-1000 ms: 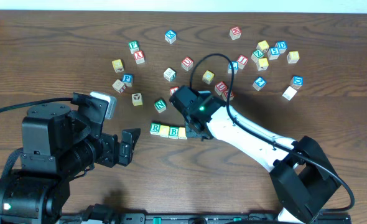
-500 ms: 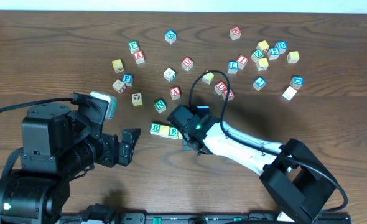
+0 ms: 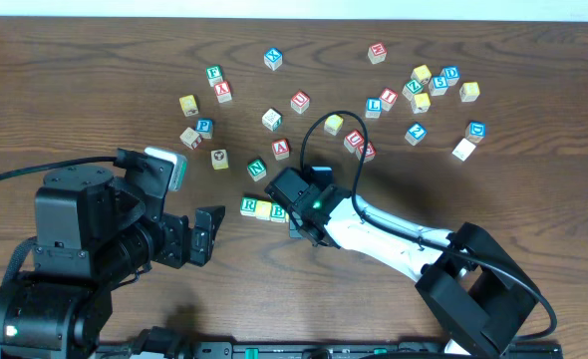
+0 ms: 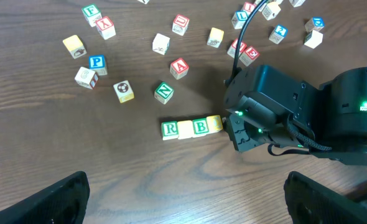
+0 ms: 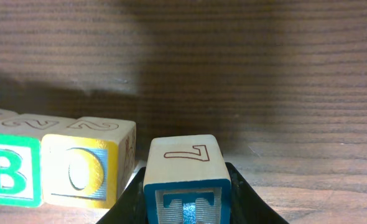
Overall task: Spell out ROBOT
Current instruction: 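Carry the T block to the right of the O block, then lower the T block onto the table beside the O block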
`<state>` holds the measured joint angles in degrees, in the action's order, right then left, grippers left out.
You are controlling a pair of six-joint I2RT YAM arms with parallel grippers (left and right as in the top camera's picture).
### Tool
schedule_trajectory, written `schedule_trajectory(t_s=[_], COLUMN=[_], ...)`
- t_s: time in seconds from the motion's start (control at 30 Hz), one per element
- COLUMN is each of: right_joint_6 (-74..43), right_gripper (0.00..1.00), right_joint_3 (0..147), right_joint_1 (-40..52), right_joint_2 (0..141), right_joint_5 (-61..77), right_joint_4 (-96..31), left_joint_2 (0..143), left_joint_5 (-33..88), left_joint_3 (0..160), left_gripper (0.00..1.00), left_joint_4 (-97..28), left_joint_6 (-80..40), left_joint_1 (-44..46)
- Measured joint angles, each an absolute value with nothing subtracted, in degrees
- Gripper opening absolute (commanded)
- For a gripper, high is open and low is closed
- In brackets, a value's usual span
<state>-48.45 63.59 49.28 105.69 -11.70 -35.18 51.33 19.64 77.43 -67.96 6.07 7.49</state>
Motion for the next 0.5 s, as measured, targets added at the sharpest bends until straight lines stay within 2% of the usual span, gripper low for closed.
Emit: schedule_trajectory(t_s=[0.4, 0.5], right_joint_6=[-49.5, -49.5], right_gripper=[0.13, 0.17], right_joint_3=[63.6, 63.6], right_joint_1=[49.3, 49.3], right_joint_2=[105.7, 105.7], right_joint_5=[-13.5, -13.6], right_joint_4=[-35.0, -34.9], left_joint_2=[51.3, 51.3], left_joint_5=[19.6, 19.6], left_joint_3=[77.4, 77.4], left_gripper=[0.98, 0.98], left_joint_4=[-68.0, -68.0], left_joint_6=[6.1, 6.1], left_joint_1=[7.5, 7.5])
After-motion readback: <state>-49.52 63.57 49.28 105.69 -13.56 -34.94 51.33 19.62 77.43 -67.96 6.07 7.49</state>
